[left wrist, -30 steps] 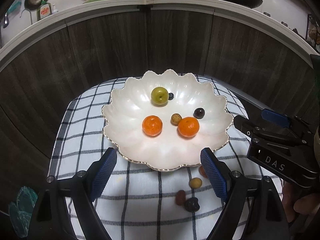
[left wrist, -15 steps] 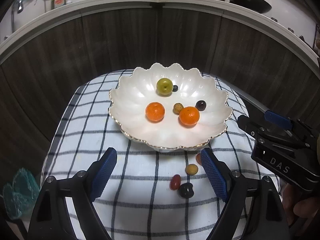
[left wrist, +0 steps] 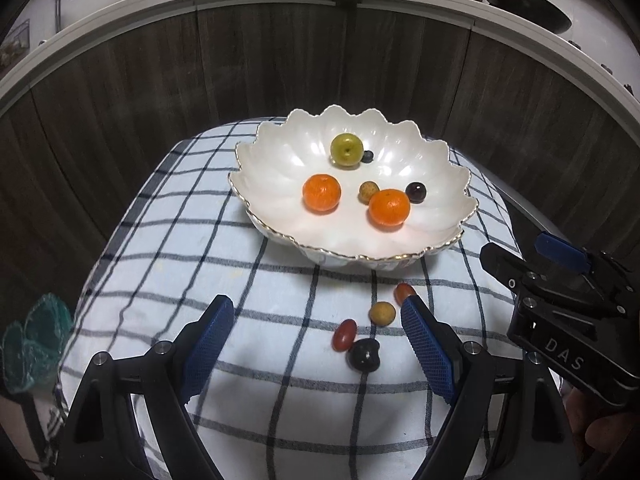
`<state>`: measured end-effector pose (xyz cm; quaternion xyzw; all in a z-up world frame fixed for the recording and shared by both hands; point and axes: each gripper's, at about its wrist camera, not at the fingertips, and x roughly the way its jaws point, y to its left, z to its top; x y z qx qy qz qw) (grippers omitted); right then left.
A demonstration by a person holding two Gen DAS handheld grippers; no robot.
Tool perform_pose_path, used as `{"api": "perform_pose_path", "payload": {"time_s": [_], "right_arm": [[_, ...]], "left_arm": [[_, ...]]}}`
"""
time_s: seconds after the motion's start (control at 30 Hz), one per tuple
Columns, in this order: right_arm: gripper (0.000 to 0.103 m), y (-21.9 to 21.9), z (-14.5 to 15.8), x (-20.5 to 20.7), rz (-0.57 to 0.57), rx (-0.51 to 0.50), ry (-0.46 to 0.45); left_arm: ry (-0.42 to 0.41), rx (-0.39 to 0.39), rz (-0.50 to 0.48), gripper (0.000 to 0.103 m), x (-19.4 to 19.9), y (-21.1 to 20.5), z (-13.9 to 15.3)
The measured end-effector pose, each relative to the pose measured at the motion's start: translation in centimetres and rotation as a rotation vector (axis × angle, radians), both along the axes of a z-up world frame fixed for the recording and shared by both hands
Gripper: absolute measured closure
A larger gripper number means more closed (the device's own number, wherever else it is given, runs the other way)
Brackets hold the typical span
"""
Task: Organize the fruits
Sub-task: 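Move both tools back from the bowl toward the small fruits on the cloth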
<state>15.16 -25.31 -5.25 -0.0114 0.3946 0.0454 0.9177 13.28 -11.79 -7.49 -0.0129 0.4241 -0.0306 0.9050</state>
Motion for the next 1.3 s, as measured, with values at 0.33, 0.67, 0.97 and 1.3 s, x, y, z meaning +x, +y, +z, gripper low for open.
{"api": "perform_pose_path", "payload": {"time_s": [0.33,0.67,0.97,1.3], "right_arm": [[0.032,0.0,-1.9,-0.5,0.118,-0.031,0.021],[0.033,0.3,-4.1,0.1,0.210,-0.045,0.046],[0.033,0.2,-6.2,0.8,0.264,-0.039,0.071],[0.040,0.7,-7.4,1.5,0.354,-0.015,0.084]], "left_arm": [[0.022,-0.010,0.024,0.017,-0.9,-0.8,-2.3],[0.026,0.009,0.043,0.017,-1.7,-1.4,-4.4],[0.042,0.022,0.042,0.018,-1.9,-2.3,-6.1],[0.054,0.005,0.035,0.028,-1.6,-2.8,-7.3]]}}
